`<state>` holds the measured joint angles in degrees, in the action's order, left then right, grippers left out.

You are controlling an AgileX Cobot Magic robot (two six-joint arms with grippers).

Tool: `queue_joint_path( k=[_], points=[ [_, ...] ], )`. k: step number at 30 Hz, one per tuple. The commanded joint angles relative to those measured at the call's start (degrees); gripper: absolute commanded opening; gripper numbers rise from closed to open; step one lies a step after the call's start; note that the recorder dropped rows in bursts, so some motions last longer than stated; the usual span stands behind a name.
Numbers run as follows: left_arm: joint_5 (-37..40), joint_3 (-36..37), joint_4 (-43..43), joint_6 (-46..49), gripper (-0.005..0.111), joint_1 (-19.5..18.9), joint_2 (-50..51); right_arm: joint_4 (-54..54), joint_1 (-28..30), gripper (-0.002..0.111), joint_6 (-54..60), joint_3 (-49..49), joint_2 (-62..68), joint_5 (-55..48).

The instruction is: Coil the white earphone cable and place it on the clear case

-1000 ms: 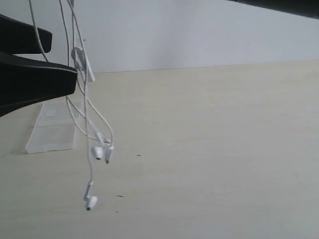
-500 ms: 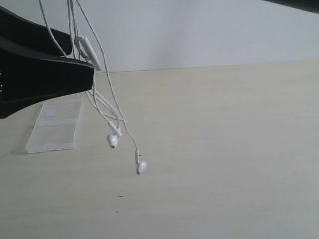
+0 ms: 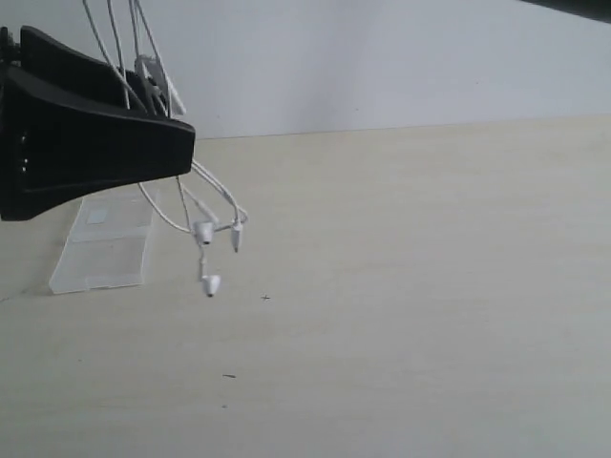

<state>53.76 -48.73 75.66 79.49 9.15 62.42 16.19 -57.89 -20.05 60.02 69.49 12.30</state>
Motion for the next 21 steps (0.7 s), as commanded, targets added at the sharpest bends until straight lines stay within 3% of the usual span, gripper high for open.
queue_joint_path(
  k=[1, 14, 17, 21],
  points=[
    [1.2, 0.2, 2.1, 1.3, 0.061, 0.1, 1.1, 0.1, -0.1, 0.0, 0.0, 0.4, 0.0, 1.6],
    [1.8, 0.2, 6.7, 3.7, 0.065, 0.1, 1.5, 0.2, -0.1, 0.0, 0.0, 0.4, 0.0, 1.4],
    [1.8, 0.2, 7.1, 3.9, 0.057, 0.1, 1.5, 0.2, -0.1, 0.0, 0.0, 0.4, 0.0, 1.5],
    [1.8, 0.2, 7.2, 3.9, 0.034, 0.1, 1.7, 0.2, -0.1, 0.0, 0.0, 0.4, 0.0, 1.5]
  ],
)
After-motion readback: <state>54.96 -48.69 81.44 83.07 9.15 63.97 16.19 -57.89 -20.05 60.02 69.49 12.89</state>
